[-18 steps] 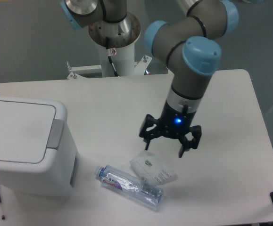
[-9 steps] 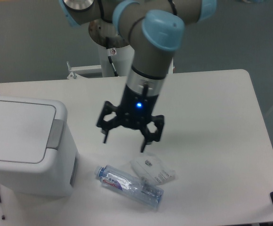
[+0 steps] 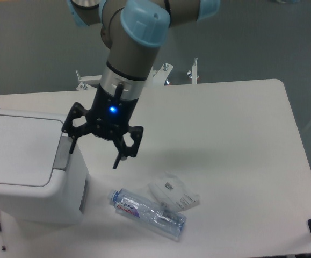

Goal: Open the trash can
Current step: 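Press the gripper against the lid's side tab to flip it open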

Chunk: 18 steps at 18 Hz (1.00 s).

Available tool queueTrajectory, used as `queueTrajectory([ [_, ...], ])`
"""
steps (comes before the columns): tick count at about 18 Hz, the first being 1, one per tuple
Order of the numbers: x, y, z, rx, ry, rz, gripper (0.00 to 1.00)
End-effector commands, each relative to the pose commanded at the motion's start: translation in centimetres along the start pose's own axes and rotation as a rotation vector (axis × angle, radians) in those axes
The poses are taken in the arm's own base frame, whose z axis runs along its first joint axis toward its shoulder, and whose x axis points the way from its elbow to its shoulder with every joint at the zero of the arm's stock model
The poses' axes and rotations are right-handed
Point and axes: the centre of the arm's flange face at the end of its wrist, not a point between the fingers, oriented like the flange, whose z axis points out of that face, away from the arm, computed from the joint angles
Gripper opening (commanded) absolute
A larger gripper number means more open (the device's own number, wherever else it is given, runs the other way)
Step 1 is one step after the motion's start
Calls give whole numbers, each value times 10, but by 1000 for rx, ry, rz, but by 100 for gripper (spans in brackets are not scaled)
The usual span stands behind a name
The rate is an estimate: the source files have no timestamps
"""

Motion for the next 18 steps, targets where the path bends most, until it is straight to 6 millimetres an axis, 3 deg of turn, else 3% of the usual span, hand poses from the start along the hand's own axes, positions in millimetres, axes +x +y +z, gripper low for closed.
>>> queueTrajectory([
  [18, -9, 0, 14, -12, 5, -17, 100],
])
